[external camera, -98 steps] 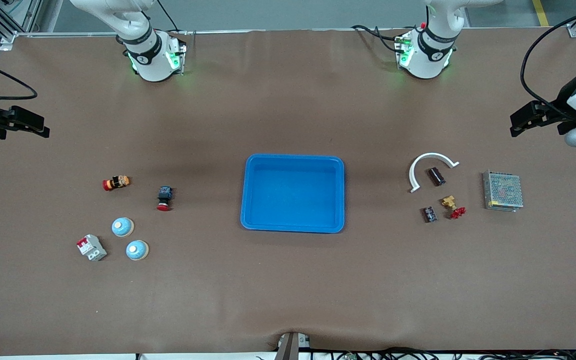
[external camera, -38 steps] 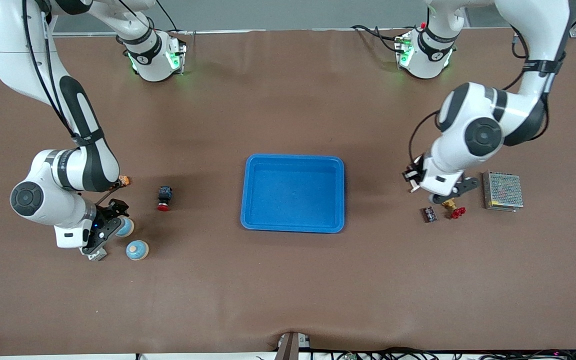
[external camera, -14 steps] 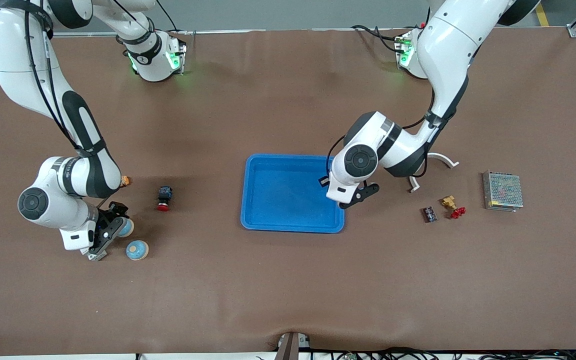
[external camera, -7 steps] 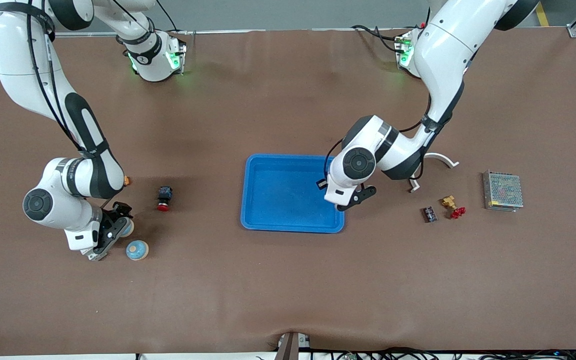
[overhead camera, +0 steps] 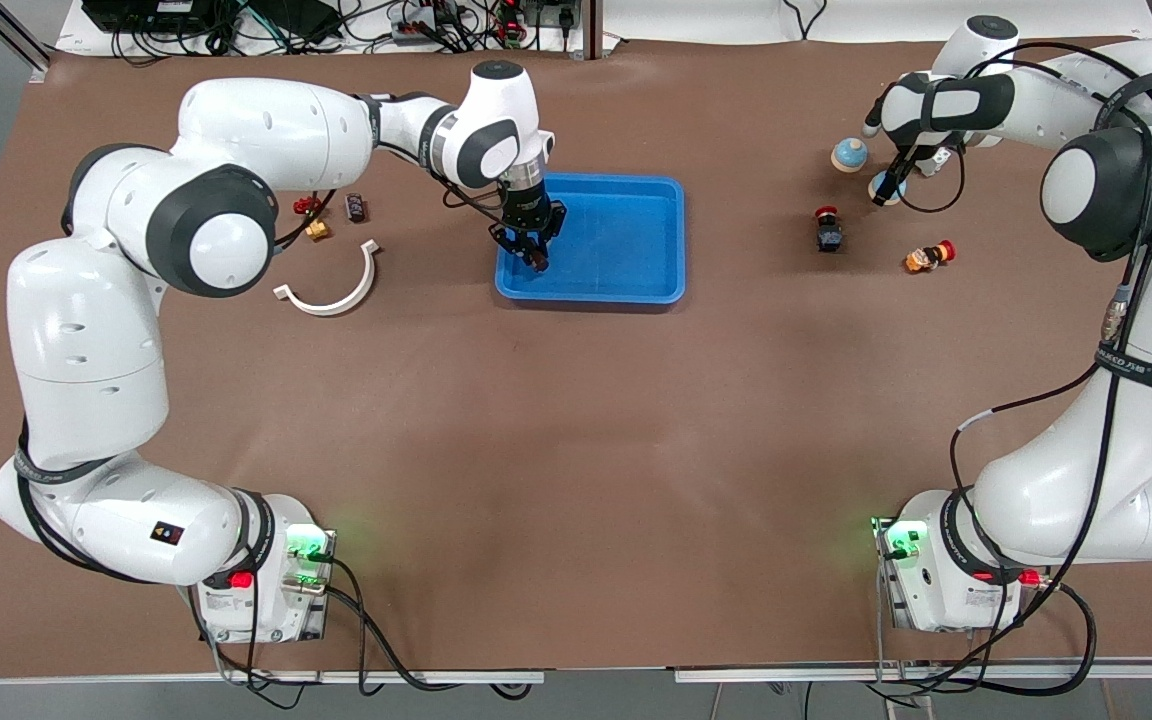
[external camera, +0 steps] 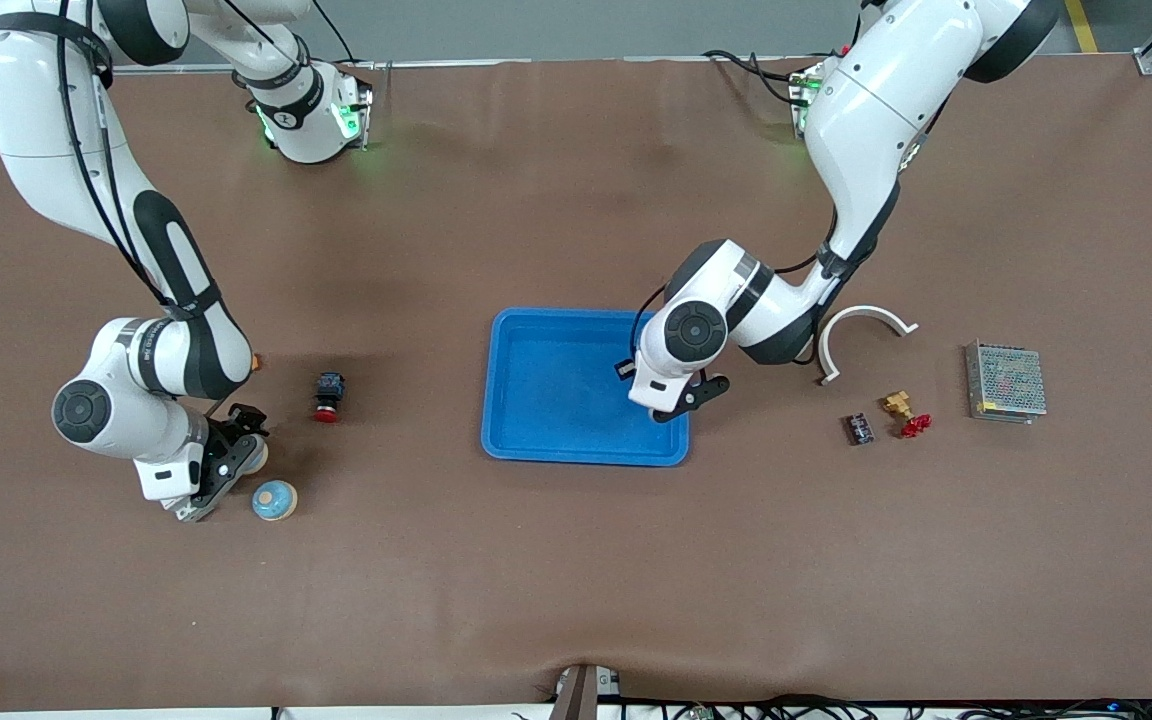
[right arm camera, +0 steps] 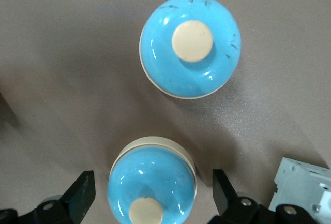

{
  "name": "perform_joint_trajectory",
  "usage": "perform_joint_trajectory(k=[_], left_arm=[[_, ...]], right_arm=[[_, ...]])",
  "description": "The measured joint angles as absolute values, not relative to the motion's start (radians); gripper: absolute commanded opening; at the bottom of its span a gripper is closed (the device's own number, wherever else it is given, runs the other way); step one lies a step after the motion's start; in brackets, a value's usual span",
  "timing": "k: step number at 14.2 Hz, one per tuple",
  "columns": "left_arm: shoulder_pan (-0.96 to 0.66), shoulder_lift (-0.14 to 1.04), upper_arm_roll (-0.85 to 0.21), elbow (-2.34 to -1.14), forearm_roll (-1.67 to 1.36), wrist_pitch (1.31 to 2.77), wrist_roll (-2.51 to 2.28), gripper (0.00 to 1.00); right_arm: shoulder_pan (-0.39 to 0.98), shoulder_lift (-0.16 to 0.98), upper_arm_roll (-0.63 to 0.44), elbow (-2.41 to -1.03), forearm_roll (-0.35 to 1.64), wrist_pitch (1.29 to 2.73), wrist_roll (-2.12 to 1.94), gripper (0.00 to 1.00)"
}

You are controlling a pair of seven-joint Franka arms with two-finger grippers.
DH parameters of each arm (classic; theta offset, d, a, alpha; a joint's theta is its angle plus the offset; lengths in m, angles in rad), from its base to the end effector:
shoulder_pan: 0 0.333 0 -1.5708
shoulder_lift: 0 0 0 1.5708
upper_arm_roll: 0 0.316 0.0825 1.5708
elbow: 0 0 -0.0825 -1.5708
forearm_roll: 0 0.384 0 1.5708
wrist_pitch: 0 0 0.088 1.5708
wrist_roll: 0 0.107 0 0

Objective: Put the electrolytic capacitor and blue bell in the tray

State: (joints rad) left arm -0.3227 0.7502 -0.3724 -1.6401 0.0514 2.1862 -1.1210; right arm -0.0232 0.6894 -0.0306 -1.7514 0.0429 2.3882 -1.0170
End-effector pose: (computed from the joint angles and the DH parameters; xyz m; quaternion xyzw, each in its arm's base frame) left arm 0.5314 -0.4068 0.1887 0.9644 0.2286 -0.1328 0.0066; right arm 0.6568 -0.0335 0.1728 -0.8918 -0.4517 0.0201 0.0171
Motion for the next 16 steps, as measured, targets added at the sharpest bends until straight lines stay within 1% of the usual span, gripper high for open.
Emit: perform_joint_trajectory(k=[1,2,4,5,7,8,14,16], left_arm=[[-0.323,0.757,-0.372,-1.638,0.051,2.187,-1.121,0.73],[-0.323,0.762,-0.371,-1.636,0.051,2.188,-1.121,1.0],[-0.323,0.766,-0.371,-1.628,0.051,2.194,-1.121,1.0],[-0.322,0.766,-0.371,-1.613,0.051,2.195,-1.121,1.0],[-0.319,0.757,-0.371,-1.573,0.051,2.192,-1.121,1.0],[-0.314,0.745,-0.371,-1.56,0.051,2.182,-1.121,1.0],[-0.207,0.625,-0.359,-1.547,0.052,2.067,-1.054,1.0],[-0.141,0.605,-0.357,-1.548,0.052,2.031,-0.984,1.0]], right_arm=[[-0.023,0.689,-0.031,-1.751,0.043,2.389,-1.017,1.0],[-0.023,0.689,-0.031,-1.751,0.043,2.389,-1.017,0.85],[-0.023,0.689,-0.031,-1.751,0.043,2.389,-1.017,0.69],[-0.023,0.689,-0.031,-1.751,0.044,2.39,-1.017,0.64],[-0.023,0.688,-0.031,-1.75,0.045,2.39,-1.017,0.61],[-0.023,0.689,-0.031,-1.75,0.045,2.39,-1.017,0.56],[-0.023,0.688,-0.031,-1.738,0.058,2.38,-1.012,0.54],[-0.023,0.686,-0.031,-1.689,0.118,2.288,-1.001,0.54]])
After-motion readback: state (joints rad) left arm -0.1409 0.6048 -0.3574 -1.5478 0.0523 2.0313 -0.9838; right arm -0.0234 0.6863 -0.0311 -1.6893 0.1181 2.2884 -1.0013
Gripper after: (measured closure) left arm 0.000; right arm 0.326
